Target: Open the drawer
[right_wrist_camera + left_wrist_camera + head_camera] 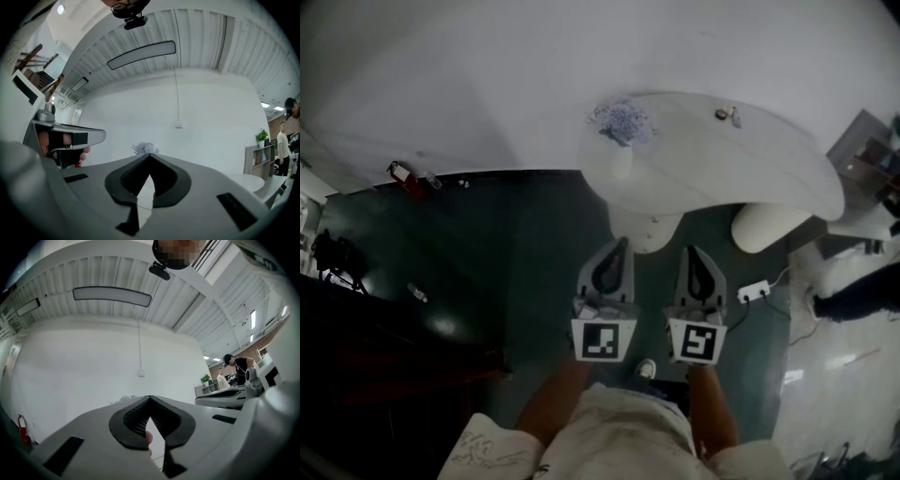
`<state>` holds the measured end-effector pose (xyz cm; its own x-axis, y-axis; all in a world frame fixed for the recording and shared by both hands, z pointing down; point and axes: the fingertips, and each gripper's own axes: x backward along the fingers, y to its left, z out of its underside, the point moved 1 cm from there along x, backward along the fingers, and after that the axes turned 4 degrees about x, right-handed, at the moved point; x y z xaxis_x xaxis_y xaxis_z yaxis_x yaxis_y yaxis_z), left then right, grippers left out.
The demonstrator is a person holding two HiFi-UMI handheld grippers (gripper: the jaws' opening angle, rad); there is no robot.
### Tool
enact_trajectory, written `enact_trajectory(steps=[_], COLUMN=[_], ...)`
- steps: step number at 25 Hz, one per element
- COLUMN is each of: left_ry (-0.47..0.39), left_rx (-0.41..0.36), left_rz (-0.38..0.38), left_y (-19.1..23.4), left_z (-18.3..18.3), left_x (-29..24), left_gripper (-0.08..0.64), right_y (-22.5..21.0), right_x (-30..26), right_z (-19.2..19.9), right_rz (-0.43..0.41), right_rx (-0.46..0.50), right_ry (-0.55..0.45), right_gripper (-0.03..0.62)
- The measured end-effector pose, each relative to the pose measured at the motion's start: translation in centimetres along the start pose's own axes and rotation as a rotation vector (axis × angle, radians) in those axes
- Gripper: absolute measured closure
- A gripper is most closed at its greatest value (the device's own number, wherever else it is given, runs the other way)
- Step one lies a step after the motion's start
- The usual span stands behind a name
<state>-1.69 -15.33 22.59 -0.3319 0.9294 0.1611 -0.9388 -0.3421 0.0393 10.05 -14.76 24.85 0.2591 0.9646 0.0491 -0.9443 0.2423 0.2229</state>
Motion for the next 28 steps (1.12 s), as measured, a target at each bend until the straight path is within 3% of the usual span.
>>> enact_trajectory(steps=[8, 12, 16, 24, 28], left_ry=[0.013, 0.064, 0.067, 0.163, 0.134], left_rx=[0.020, -0.093, 0.039, -0.043, 0.044], left_rz=[0.033, 0.068, 0.003, -0.007, -0.063], left_y=[5.1, 5.5, 5.7, 5.4, 5.9], left_z=[2.5, 4.7, 7.7, 15.2, 18.3], left_x=[-2.3, -3.3, -4.4, -6.1, -7.0], left_gripper=[0.565, 0.565, 0.565, 0.565, 0.565], right_y=[3.0, 3.4, 3.3, 2.4, 2.6], right_x=[-4.3, -5.5, -6.9, -9.0, -10.2], right_z=[2.2, 4.4, 8.0, 15.8, 19.3], right_rz=[0.041, 0.041, 0.021, -0.007, -0.024], right_rx=[0.022, 0.014, 0.022, 0.018, 0.030], right_ry=[0.034, 0.053, 0.103, 0.152, 0.163], right_gripper=[0.592, 0.592, 0.592, 0.592, 0.592])
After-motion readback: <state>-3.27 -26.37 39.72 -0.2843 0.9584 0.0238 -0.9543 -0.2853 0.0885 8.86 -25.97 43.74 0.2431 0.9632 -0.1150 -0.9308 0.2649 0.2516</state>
